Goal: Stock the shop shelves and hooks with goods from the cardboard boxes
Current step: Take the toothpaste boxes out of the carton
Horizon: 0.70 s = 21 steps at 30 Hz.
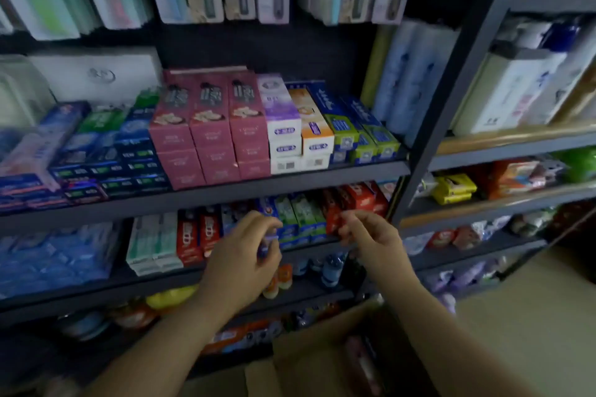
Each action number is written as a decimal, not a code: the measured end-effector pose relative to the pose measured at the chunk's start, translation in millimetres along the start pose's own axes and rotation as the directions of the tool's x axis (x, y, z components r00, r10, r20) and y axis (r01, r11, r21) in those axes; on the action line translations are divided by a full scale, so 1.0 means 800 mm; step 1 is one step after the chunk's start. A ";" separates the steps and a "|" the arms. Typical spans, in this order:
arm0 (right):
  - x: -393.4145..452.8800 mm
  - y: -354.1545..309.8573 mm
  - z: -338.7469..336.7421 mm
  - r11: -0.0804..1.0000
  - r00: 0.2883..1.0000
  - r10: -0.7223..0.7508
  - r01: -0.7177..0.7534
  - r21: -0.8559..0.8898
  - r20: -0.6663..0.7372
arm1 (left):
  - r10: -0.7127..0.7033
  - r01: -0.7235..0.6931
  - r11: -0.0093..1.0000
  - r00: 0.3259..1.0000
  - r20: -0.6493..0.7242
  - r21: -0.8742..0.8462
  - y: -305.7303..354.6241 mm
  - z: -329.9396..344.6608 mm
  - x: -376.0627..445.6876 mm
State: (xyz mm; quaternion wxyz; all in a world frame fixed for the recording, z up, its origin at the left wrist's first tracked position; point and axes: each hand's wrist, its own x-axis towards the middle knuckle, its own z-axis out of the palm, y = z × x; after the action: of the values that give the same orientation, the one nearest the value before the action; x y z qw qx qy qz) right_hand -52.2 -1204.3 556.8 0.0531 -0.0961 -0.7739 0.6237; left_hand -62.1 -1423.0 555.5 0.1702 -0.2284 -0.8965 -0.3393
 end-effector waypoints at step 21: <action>-0.100 0.710 -0.034 0.462 0.507 0.843 -0.853 -0.241 -0.179 | -0.656 0.920 0.379 0.193 0.730 0.098 -0.168 0.574 -0.349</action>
State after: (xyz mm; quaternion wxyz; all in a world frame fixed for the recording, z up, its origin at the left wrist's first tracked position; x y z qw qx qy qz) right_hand 78.2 -1079.8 11.8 -0.2654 -0.4847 -0.7072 0.4411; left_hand 32.4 -1279.2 28.9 -0.4130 0.1473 -0.7904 -0.4278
